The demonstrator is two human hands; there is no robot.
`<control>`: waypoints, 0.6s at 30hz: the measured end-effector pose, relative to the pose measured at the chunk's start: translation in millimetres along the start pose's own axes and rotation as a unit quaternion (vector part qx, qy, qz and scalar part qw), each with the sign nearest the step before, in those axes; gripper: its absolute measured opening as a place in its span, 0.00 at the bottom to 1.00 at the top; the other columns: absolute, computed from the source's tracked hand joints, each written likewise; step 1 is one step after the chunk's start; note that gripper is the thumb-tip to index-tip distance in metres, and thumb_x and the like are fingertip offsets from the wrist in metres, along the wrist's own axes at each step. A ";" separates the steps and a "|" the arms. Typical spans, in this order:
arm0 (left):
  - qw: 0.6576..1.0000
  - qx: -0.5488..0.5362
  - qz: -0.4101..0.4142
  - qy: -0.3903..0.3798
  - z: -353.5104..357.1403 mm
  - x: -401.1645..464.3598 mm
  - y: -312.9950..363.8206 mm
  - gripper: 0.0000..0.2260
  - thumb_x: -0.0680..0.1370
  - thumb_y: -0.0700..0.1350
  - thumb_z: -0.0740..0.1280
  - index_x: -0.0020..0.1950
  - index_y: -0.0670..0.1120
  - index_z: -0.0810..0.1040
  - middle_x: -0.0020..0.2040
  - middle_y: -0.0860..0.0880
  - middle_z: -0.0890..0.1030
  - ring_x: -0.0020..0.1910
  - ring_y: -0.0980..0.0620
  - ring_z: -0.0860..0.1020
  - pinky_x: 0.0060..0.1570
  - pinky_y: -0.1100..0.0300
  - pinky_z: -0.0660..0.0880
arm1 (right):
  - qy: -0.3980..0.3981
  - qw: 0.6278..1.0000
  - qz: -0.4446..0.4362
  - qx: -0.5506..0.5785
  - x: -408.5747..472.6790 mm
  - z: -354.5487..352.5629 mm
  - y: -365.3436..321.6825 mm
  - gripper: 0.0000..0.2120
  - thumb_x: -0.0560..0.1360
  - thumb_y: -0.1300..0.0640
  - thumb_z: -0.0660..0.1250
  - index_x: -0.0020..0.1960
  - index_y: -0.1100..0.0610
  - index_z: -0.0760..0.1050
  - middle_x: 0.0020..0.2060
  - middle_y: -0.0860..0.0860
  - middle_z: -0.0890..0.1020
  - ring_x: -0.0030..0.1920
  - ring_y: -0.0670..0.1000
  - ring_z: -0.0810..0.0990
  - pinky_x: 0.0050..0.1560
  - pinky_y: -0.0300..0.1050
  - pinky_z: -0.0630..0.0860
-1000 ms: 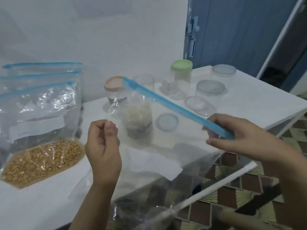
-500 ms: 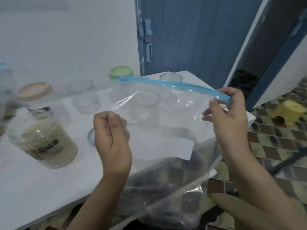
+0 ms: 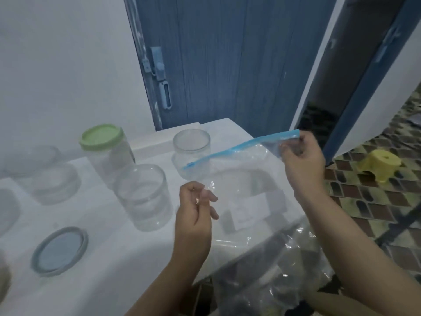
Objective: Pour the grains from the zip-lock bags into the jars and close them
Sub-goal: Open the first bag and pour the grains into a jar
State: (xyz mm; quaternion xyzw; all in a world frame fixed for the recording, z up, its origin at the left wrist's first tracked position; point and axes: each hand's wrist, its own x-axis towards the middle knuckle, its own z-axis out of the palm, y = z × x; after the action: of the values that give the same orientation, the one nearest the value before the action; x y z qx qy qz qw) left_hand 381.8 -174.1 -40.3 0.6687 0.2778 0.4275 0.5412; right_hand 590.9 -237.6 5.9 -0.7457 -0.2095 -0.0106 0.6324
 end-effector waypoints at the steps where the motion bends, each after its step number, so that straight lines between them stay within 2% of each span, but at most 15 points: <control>1: 1.000 0.010 -0.012 0.006 6.2 8.5 -8.2 0.08 0.84 0.45 0.56 0.53 0.59 0.69 0.44 0.53 0.79 0.34 0.53 0.77 0.40 0.59 0.71 | -0.010 1.000 0.007 -0.011 15.1 6.3 8.9 0.10 0.78 0.61 0.64 0.54 0.48 0.73 0.45 0.39 0.80 0.51 0.45 0.80 0.58 0.46 0.78; 6: 0.993 0.050 -0.085 0.071 22.1 52.0 -50.1 0.15 0.82 0.37 0.57 0.60 0.58 0.68 0.43 0.57 0.78 0.34 0.51 0.75 0.37 0.59 0.72 | -0.093 0.990 0.052 -0.089 76.8 46.6 46.3 0.09 0.79 0.58 0.59 0.56 0.56 0.74 0.48 0.53 0.80 0.51 0.58 0.80 0.54 0.54 0.78; 8: 0.985 0.084 -0.122 0.090 27.3 57.1 -61.7 0.14 0.81 0.37 0.58 0.63 0.53 0.68 0.44 0.55 0.78 0.31 0.53 0.75 0.36 0.59 0.73 | -0.130 0.981 0.065 -0.131 90.7 60.8 60.1 0.10 0.78 0.61 0.58 0.56 0.58 0.74 0.49 0.56 0.80 0.51 0.60 0.80 0.52 0.52 0.77; 10: 0.978 0.112 -0.144 0.106 31.7 54.8 -69.0 0.14 0.81 0.38 0.59 0.63 0.53 0.68 0.45 0.54 0.79 0.31 0.55 0.76 0.38 0.61 0.75 | -0.164 0.973 0.073 -0.144 99.1 72.3 71.8 0.12 0.76 0.64 0.57 0.57 0.59 0.74 0.48 0.55 0.79 0.50 0.59 0.79 0.50 0.48 0.76; 13: 0.965 0.155 -0.157 0.143 37.6 55.7 -78.1 0.14 0.81 0.40 0.61 0.63 0.56 0.67 0.47 0.56 0.79 0.39 0.53 0.79 0.44 0.56 0.75 | -0.196 0.966 0.083 -0.147 106.6 83.1 87.5 0.13 0.77 0.64 0.58 0.60 0.57 0.72 0.48 0.53 0.78 0.47 0.56 0.76 0.44 0.42 0.69; 16: 0.945 0.206 -0.173 0.186 40.9 66.5 -81.3 0.16 0.79 0.41 0.62 0.61 0.59 0.65 0.47 0.58 0.79 0.43 0.53 0.79 0.48 0.53 0.76 | -0.237 0.957 0.075 -0.149 110.4 88.8 101.6 0.19 0.78 0.64 0.59 0.68 0.54 0.66 0.48 0.50 0.75 0.52 0.57 0.77 0.48 0.44 0.70; 18: 0.934 0.222 -0.185 0.212 43.5 69.8 -80.2 0.17 0.78 0.41 0.62 0.59 0.60 0.64 0.47 0.59 0.79 0.44 0.54 0.79 0.49 0.51 0.77 | -0.285 0.942 0.034 -0.175 112.7 92.5 102.8 0.25 0.77 0.64 0.58 0.72 0.51 0.63 0.54 0.51 0.74 0.60 0.58 0.75 0.56 0.48 0.70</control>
State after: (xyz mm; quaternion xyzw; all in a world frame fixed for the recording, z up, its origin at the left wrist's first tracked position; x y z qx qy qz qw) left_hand 460.6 -116.2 -100.6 0.6024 0.5926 0.3793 0.3770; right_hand 704.1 -127.8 -77.4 -0.8232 -0.3498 0.1873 0.4061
